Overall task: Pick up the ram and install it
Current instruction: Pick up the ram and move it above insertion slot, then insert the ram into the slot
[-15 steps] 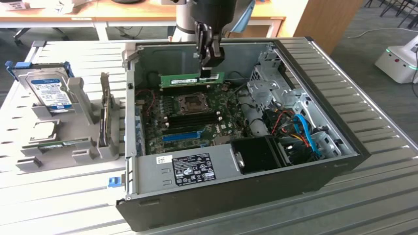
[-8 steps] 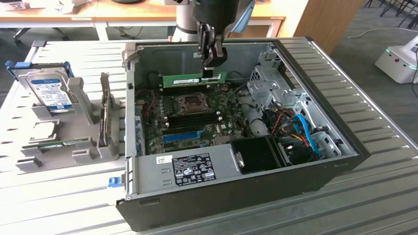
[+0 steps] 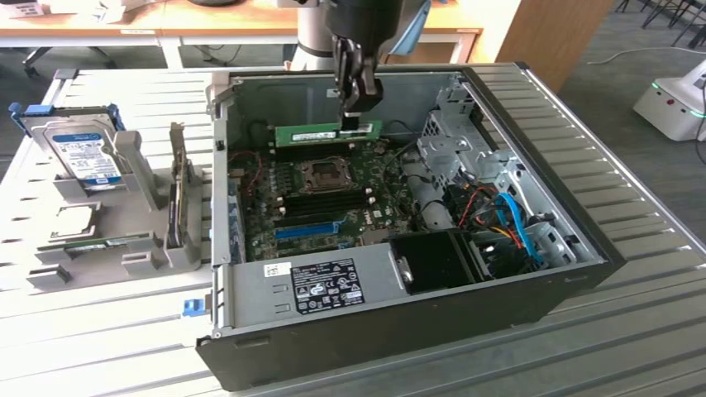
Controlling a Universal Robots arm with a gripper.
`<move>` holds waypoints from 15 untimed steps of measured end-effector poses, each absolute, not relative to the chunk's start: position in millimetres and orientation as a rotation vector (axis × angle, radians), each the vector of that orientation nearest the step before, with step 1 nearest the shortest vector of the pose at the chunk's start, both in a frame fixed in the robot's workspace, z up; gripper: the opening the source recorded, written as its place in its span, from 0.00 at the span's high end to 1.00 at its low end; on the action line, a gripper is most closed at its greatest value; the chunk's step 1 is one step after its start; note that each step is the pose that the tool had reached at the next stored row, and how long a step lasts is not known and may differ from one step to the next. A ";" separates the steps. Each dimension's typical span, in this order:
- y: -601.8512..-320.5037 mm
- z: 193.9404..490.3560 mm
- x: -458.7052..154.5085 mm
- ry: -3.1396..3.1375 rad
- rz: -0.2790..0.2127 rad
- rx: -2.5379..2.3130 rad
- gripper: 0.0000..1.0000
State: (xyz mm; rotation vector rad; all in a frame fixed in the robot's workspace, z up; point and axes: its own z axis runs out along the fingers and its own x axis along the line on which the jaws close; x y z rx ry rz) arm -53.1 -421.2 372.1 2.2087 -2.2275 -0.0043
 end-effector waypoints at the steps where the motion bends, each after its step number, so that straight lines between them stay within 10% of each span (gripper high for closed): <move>1: -419.9 372.0 -53.1 -2.227 -0.004 2.209 0.88; 15: -412.2 370.9 -53.1 -2.228 -0.004 2.209 0.88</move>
